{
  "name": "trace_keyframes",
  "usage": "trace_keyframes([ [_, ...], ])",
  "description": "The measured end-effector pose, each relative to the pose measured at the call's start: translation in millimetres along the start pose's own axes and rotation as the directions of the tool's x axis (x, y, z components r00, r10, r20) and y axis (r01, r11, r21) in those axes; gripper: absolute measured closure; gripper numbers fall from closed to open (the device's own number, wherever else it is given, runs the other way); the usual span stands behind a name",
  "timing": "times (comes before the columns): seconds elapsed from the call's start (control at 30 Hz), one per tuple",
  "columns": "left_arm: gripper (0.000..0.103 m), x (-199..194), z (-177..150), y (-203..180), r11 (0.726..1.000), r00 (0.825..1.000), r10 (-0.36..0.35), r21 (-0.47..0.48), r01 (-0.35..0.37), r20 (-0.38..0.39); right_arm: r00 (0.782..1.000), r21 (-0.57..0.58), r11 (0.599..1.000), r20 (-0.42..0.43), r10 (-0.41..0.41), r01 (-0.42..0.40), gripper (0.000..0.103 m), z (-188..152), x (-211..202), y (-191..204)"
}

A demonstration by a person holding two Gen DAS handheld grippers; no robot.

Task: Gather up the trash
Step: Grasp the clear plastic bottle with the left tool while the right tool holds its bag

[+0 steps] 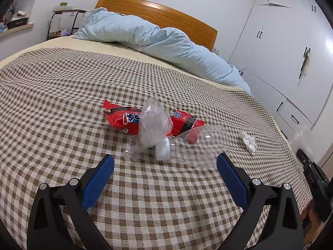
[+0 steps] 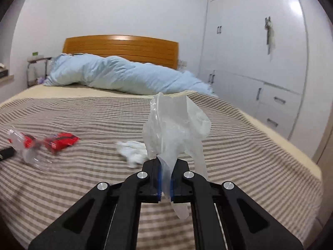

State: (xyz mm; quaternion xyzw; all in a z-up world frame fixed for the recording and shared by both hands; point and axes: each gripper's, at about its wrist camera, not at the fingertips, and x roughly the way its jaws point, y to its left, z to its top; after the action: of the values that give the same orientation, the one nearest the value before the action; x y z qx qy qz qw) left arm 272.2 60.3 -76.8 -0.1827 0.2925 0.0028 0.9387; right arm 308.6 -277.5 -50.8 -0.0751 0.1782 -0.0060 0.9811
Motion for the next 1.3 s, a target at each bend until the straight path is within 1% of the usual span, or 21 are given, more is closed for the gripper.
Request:
trace_keyframes([
  [0.07, 0.007, 0, 0, 0, 1.000, 1.000, 0.001, 0.000, -0.001, -0.001, 1.000, 0.001, 1.000, -0.005, -0.020, 0.020, 0.098, -9, 1, -12],
  [0.13, 0.007, 0, 0, 0, 1.000, 1.000, 0.001, 0.001, -0.001, 0.000, 1.000, 0.042, 0.999, -0.021, -0.007, 0.007, 0.098, -16, 4, -22],
  [0.2, 0.007, 0, 0, 0, 1.000, 1.000, 0.002, 0.001, -0.002, 0.000, 1.000, 0.061, 0.998, -0.028, -0.014, 0.016, 0.098, -17, 6, -25],
  [0.4, 0.007, -2, -1, -4, 1.000, 1.000, 0.012, 0.012, -0.012, 0.005, 1.000, 0.010, 1.000, -0.020, -0.017, 0.017, 0.098, -19, 4, -14],
  [0.6, 0.007, -5, -2, -6, 1.000, 1.000, 0.023, 0.016, -0.023, 0.017, 0.999, 0.023, 1.000, -0.038, -0.010, 0.011, 0.098, -19, 8, -19],
  [0.77, 0.007, -13, -5, -5, 1.000, 0.999, 0.028, 0.007, -0.029, 0.039, 0.999, -0.003, 1.000, -0.045, -0.006, 0.006, 0.098, -19, 10, -13],
  [0.87, 0.007, -15, -6, -3, 0.999, 0.999, 0.034, -0.005, -0.033, 0.028, 0.999, -0.009, 1.000, -0.051, -0.004, 0.003, 0.098, -19, 12, -12],
  [0.97, 0.007, -16, -5, 4, 0.998, 0.999, 0.042, -0.041, -0.041, 0.016, 0.998, -0.001, 1.000, -0.058, 0.002, -0.002, 0.098, -19, 14, -14],
  [1.17, 0.007, -18, -1, 18, 0.994, 0.998, 0.068, -0.083, -0.069, -0.013, 0.999, -0.003, 1.000, -0.053, 0.011, -0.011, 0.098, -20, 13, -14],
  [1.23, 0.007, -19, 0, 16, 0.994, 0.997, 0.078, -0.079, -0.079, -0.012, 0.999, -0.009, 1.000, -0.053, 0.012, -0.013, 0.098, -21, 13, -12],
  [1.3, 0.007, -20, 2, 11, 0.994, 0.995, 0.096, -0.048, -0.096, 0.000, 0.998, -0.014, 1.000, -0.054, 0.017, -0.018, 0.098, -21, 13, -11],
])
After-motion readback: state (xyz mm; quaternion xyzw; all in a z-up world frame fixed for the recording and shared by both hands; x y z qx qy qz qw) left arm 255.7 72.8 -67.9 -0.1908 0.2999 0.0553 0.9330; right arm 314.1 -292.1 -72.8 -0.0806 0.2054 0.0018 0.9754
